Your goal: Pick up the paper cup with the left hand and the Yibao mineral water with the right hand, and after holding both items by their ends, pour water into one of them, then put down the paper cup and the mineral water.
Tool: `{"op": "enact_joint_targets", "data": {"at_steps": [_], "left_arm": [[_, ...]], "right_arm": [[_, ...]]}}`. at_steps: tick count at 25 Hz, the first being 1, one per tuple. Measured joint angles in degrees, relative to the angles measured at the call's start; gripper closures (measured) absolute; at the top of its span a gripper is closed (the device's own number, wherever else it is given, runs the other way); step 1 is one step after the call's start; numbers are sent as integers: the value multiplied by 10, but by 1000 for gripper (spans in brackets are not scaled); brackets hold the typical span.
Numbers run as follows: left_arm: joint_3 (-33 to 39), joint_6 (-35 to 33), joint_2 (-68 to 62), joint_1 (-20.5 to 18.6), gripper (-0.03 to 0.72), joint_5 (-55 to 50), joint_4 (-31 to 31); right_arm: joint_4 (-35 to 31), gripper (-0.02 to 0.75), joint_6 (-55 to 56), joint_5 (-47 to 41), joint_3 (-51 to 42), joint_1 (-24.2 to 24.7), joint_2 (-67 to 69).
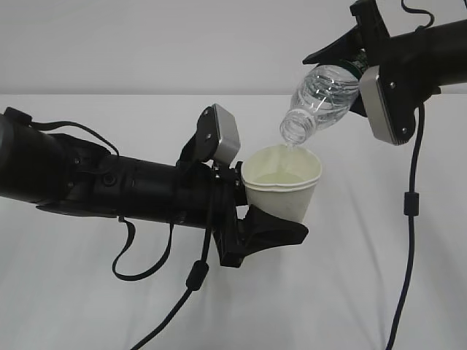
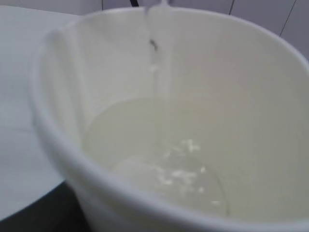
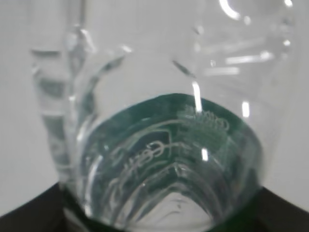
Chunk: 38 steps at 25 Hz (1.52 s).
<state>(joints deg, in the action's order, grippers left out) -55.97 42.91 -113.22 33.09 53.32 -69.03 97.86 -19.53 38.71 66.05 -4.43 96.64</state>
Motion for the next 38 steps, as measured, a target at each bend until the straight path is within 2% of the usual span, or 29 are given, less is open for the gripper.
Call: {"op": "enact_joint_targets", "data": {"at_steps": [38], "left_arm": [[0,0,0,0,232,0,16]], "right_arm": [[1,276,1,-1,0,0,0]]}}
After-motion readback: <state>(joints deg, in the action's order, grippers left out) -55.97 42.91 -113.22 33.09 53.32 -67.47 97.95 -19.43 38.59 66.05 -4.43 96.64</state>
